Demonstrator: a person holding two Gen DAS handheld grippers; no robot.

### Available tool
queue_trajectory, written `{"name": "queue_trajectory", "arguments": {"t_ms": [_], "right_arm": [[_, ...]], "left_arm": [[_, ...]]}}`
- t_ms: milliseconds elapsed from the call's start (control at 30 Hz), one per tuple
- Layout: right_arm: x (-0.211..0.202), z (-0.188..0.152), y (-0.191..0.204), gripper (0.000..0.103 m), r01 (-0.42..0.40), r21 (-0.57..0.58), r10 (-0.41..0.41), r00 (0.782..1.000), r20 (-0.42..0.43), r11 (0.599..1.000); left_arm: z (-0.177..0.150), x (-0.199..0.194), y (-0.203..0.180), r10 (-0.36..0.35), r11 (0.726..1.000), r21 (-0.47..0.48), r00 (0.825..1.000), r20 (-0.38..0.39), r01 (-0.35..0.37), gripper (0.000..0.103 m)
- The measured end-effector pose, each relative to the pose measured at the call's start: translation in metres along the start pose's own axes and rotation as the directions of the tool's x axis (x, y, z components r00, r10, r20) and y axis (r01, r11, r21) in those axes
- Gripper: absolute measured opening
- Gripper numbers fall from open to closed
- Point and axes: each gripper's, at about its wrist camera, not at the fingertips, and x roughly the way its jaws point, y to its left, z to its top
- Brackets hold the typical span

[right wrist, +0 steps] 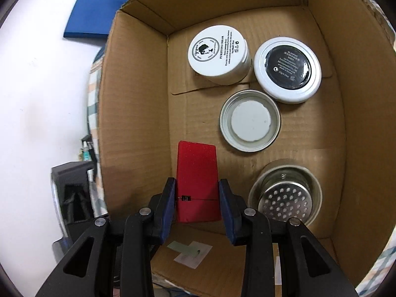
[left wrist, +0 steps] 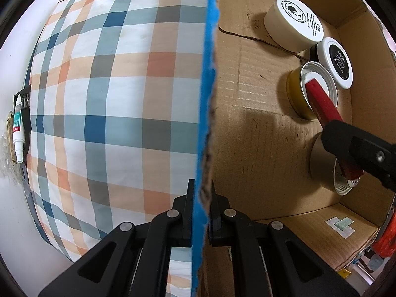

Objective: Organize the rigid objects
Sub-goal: 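Carry the red block into the box beside the tin and release it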

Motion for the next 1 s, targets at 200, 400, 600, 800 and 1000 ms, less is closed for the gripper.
{"name": "queue_trajectory", "arguments": {"t_ms": [200, 400, 600, 800, 1000], "right_arm": [[0.016, 0.004, 0.009, 0.037, 0.018, -0.006, -0.019, 1.0, -0.008, 1.0], [0.034, 0.008, 0.016, 0.051, -0.016, 0.0, 0.016, 0.999, -0.048, 1.0], [0.037, 0.009, 0.016, 0.063, 0.029, 0.004, -0.029, 0.998, -0.058, 1.0], [0.025, 0.008, 0.014, 0.081, 0.032, 0.01, -0.031, 0.999, -0.044, 0.999], [0.0, 0.006, 0.018, 0.094, 0.033, -0.017, -0.033, 0.999, -0.001, 0.999]], "left_arm": [[0.0, 0.001, 0.0, 0.001, 1.0, 0.001, 1.0, -0.001, -0.001, 0.004], [0.001, 0.002, 0.0, -0.008, 1.0, -0.008, 1.0, -0.001, 0.008, 0.004], [0.001, 0.003, 0.002, -0.006, 1.0, -0.004, 1.0, -0.001, 0.006, 0.004], [0.002, 0.004, 0.003, -0.01, 1.0, -0.005, 1.0, -0.003, 0.01, 0.004], [0.002, 0.005, 0.001, -0.006, 1.0, 0.0, 1.0, -0.003, 0.006, 0.004]]}}
